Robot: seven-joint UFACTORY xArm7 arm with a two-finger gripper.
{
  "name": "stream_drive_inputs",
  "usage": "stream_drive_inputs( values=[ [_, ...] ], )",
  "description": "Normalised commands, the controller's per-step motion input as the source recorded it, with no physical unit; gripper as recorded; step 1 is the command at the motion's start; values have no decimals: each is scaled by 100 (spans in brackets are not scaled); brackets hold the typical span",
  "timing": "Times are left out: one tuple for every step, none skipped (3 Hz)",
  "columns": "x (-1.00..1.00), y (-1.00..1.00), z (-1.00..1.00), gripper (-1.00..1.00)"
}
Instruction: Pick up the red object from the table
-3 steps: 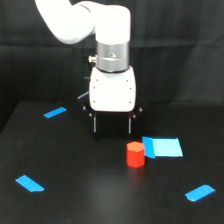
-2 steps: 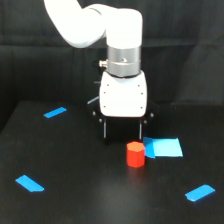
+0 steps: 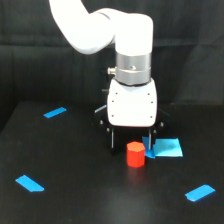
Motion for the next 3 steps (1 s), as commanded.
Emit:
stream_drive_inputs(
  values=[
    [3, -40, -19, 94],
    [-23, -19, -12, -100],
    [-10, -5, -7, -96]
  ],
)
